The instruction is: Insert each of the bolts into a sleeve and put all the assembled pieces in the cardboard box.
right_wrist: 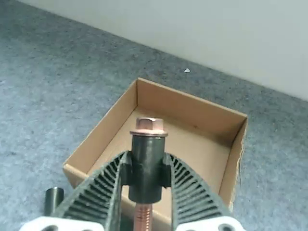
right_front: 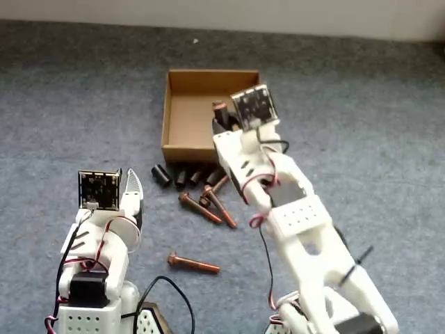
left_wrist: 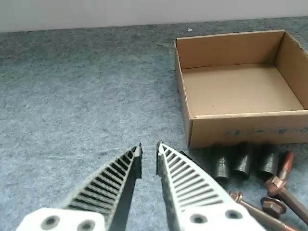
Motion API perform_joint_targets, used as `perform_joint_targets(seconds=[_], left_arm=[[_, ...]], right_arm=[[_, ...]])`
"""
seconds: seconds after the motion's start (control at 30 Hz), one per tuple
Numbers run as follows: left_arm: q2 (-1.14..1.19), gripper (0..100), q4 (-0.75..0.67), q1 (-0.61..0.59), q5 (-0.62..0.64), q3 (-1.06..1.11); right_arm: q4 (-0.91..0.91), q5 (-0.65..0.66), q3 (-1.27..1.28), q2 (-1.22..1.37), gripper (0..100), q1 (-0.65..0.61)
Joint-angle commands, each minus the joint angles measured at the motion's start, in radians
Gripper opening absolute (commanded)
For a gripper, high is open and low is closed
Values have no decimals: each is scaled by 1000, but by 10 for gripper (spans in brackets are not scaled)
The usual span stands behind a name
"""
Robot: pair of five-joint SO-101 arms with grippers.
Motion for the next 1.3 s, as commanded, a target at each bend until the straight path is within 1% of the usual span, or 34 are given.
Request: perform_joint_targets(seconds=[0.0, 0.17, 0.33, 0.6, 0.73, 0.8, 0.9, 0.93, 1.13, 1.2, 1.27], left_arm=[[-5, 80, 3, -19, -6, -13], [-5, 80, 3, -19, -6, -16], [-7, 80, -2, -19, -6, -18], [-7, 80, 0, -19, -6, -18], [-7, 80, 0, -19, -6, -18], [-7, 80, 2, -19, -6, -18], [-7, 80, 0, -19, -6, -18], [-7, 80, -2, -19, -6, -18], [-7, 80, -3, -19, -6, -18], [-7, 80, -2, -21, -5, -27], [-7, 81, -2, -50, 0, -33]], right_arm=[[-120, -12, -145, 148, 5, 13], [-275, -15, -189, 357, 5, 13], [-398, -9, -193, 490, 5, 15], [-406, -9, -251, 639, 5, 15], [-403, -9, -254, 673, 7, 13], [-344, -9, -257, 673, 33, 13], [-180, -15, -323, 653, 140, 13], [-120, -15, -346, 644, 153, 13], [173, -15, -461, 522, 149, 16], [246, -15, -472, 450, 149, 31], [302, -17, -466, 371, 149, 33]])
